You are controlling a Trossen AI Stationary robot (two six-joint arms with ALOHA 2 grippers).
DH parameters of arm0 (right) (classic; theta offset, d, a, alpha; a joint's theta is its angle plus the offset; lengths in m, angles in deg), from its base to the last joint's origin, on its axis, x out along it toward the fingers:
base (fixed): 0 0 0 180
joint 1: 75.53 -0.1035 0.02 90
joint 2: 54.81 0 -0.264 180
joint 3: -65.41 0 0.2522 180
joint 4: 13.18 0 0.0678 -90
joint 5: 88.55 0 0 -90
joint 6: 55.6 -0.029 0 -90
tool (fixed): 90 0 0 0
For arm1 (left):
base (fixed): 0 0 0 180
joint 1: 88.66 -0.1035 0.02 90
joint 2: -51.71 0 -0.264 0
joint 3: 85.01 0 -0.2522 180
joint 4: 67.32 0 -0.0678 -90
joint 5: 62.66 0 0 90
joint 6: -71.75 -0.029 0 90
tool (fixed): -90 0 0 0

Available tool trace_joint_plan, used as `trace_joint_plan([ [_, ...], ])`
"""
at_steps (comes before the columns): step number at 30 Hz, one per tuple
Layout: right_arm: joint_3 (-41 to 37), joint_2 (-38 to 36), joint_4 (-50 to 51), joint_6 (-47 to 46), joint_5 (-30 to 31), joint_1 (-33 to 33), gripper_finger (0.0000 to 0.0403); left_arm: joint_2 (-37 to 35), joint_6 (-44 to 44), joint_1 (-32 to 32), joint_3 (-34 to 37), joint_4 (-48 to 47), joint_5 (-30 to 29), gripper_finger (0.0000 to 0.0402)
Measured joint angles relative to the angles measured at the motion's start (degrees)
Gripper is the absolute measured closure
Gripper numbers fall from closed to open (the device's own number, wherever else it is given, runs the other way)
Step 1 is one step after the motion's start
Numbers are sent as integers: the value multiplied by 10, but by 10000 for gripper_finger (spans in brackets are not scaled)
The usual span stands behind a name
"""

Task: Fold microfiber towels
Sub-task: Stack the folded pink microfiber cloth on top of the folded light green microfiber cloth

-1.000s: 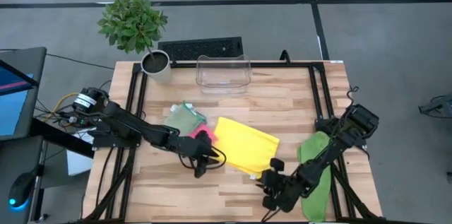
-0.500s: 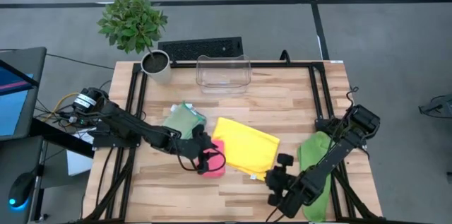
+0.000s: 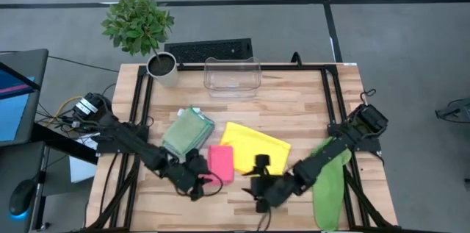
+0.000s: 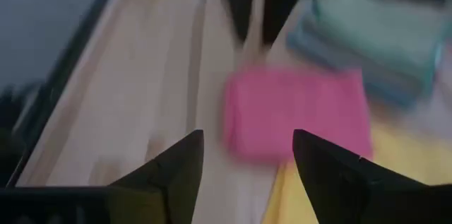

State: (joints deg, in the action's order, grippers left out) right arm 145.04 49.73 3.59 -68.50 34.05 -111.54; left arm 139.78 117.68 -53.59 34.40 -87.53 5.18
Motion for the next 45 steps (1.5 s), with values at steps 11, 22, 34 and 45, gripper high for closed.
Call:
trace_joint_plan([
  [11, 51, 143, -145, 152, -171, 84, 163, 0, 127, 110, 0, -26, -79, 285],
  [22, 128, 262, -148, 171, -145, 108, 163, -1, 164, 136, 0, -35, -93, 285],
  [34, 131, 264, -62, 21, -107, 126, 306, -1, 199, 159, 0, -37, -86, 285],
  [45, 183, 238, 36, 20, -118, 127, 383, -3, 238, 191, -25, -38, -86, 285],
])
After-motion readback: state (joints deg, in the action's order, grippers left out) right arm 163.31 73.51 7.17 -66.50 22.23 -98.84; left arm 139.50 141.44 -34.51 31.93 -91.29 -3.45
